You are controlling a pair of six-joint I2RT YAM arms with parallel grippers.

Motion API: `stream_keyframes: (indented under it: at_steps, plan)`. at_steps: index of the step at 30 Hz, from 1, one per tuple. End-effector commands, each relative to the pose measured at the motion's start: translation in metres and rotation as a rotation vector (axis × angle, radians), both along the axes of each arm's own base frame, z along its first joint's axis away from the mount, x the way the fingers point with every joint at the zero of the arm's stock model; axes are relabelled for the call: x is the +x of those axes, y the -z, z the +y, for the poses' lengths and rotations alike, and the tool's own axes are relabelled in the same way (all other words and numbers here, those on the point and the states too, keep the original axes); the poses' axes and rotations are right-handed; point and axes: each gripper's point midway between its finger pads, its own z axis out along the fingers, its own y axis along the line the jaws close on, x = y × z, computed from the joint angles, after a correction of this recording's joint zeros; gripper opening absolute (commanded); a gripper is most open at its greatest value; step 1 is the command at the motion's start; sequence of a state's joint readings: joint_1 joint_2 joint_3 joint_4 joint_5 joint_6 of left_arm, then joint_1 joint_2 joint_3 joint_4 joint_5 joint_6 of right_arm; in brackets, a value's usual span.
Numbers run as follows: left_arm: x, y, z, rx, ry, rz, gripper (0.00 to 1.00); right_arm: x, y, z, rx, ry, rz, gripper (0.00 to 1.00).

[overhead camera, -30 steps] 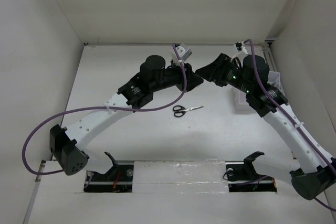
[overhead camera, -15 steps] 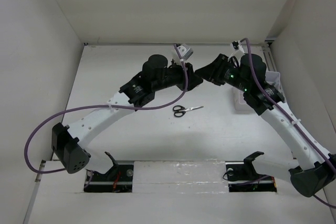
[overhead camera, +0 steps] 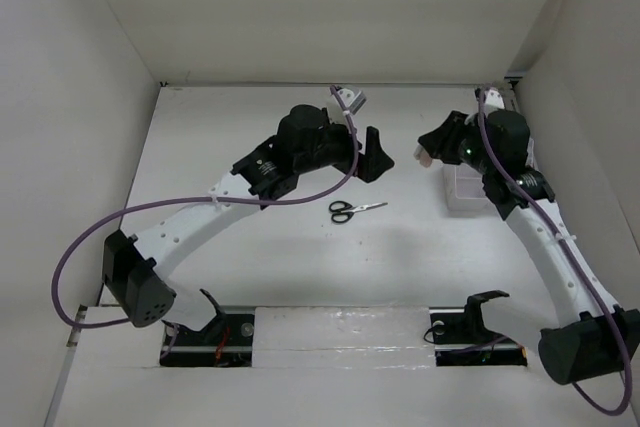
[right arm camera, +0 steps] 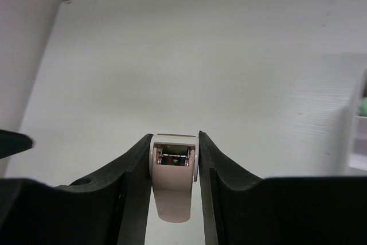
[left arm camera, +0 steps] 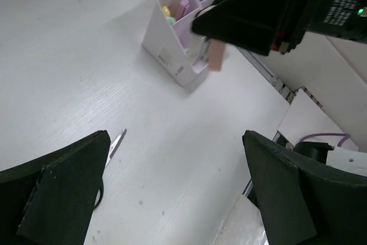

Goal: Sort the stationery into containers
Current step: Place the stapler in the storage box.

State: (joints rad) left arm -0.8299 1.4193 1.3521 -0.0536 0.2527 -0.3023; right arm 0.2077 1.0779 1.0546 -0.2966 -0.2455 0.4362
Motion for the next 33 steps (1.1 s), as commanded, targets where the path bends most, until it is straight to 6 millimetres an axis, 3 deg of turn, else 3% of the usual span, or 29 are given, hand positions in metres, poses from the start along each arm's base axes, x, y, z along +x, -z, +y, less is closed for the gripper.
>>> stream_keyframes:
  at_steps: [1, 5, 11, 18, 21, 22, 26, 31, 33]
  plan:
    - [-0.002, -0.009, 0.027, -0.042, -0.083, 0.04, 1.0, 0.001, -0.012, -0.047, -0.144, 0.113, -0.118, 0.0]
    - [0.008, 0.007, 0.051, 0.024, -0.21, 0.073, 1.0, -0.006, -0.003, -0.093, -0.238, 0.245, -0.131, 0.0]
    - [0.016, 0.04, 0.081, 0.117, -0.413, 0.193, 1.0, -0.023, -0.018, -0.147, -0.39, 0.397, -0.23, 0.0]
    - [0.008, 0.068, 0.1, 0.199, -0.46, 0.238, 1.0, -0.023, -0.017, -0.157, -0.432, 0.403, -0.3, 0.0]
    - [0.006, 0.068, 0.105, 0.207, -0.465, 0.224, 1.0, -0.014, 0.003, -0.167, -0.426, 0.442, -0.228, 0.0]
    - [0.005, 0.074, 0.106, 0.224, -0.461, 0.225, 1.0, -0.012, -0.002, -0.165, -0.411, 0.437, -0.232, 0.0]
    - [0.013, 0.071, 0.122, 0.24, -0.541, 0.179, 1.0, -0.01, -0.002, -0.164, -0.348, 0.458, -0.193, 0.0]
    - [0.023, 0.051, 0.143, 0.234, -0.668, 0.129, 1.0, -0.018, -0.001, -0.169, -0.344, 0.505, -0.191, 0.0]
    - [0.022, 0.057, 0.15, 0.256, -0.703, 0.146, 1.0, -0.021, -0.002, -0.171, -0.336, 0.52, -0.187, 0.0]
